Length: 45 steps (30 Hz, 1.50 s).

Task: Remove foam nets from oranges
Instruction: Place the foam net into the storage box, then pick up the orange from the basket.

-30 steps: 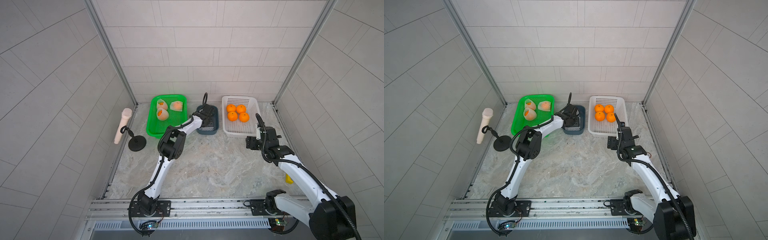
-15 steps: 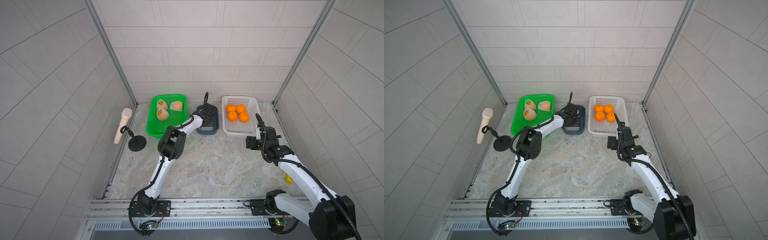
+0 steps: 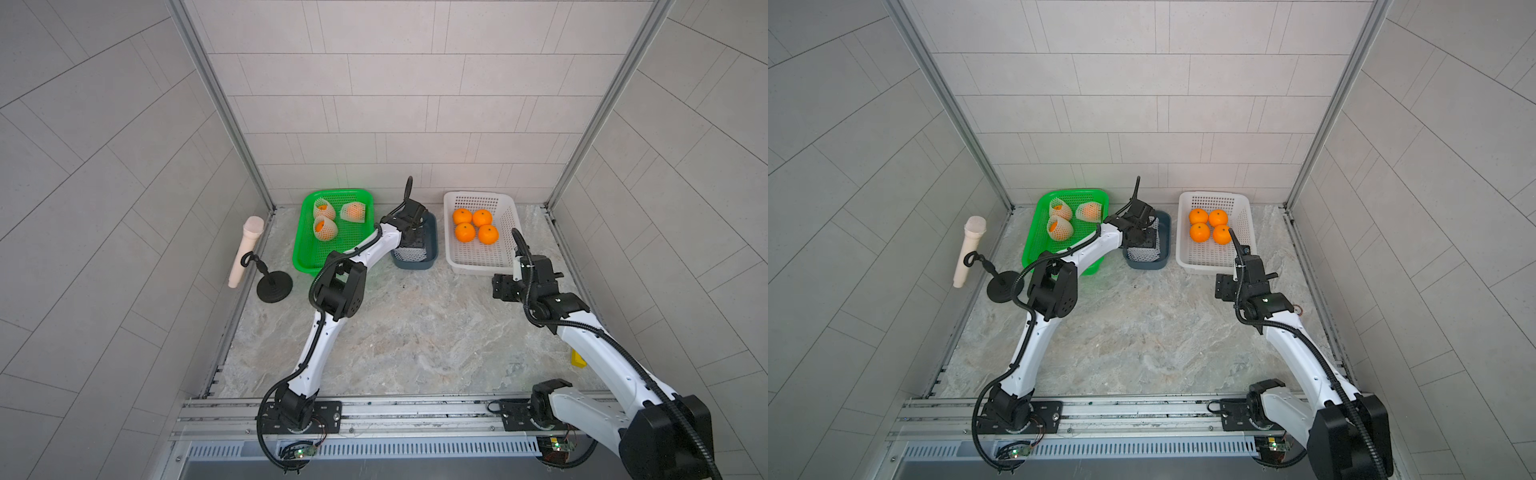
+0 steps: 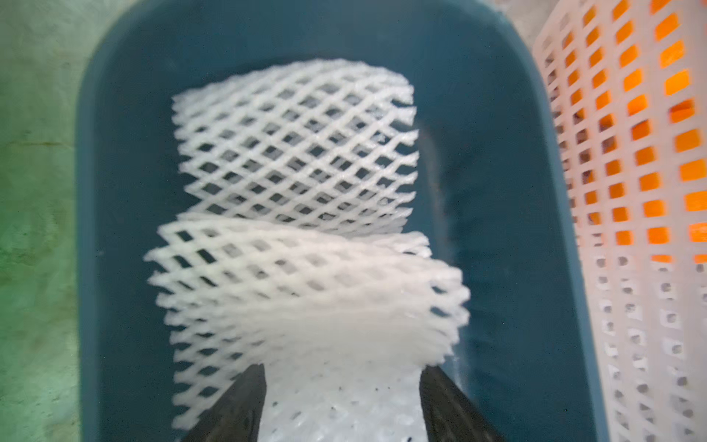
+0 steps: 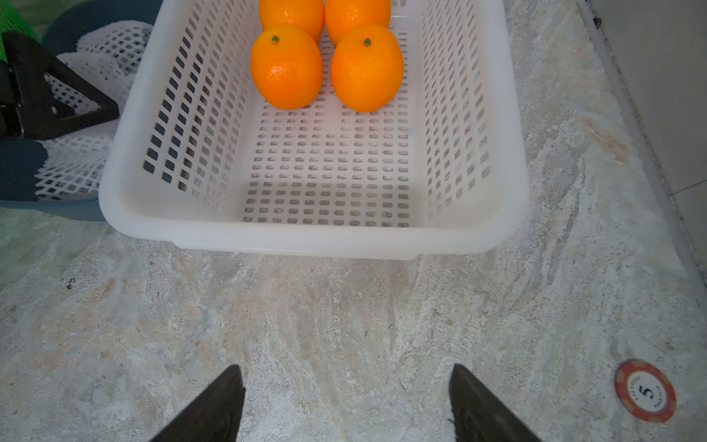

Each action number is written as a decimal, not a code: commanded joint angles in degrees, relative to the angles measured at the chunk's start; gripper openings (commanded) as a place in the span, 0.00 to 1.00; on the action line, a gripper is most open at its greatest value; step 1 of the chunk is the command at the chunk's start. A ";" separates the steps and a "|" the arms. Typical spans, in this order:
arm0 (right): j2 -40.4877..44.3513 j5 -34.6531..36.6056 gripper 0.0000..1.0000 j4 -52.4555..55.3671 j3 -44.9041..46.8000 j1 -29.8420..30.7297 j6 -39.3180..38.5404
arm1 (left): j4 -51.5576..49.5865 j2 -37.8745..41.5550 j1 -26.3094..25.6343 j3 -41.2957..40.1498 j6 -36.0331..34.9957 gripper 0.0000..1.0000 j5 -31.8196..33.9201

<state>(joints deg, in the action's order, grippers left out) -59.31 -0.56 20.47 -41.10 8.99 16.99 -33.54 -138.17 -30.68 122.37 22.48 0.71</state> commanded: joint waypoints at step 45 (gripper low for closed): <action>2.47 0.12 0.86 0.65 1.21 0.07 0.86 | 1.08 27.40 15.26 -23.42 -1.01 0.75 21.04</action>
<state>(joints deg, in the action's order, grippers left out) -57.10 -0.67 20.80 -40.75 8.99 17.04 -33.30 -111.22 -16.99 99.92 19.51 19.66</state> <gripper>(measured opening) 0.856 0.750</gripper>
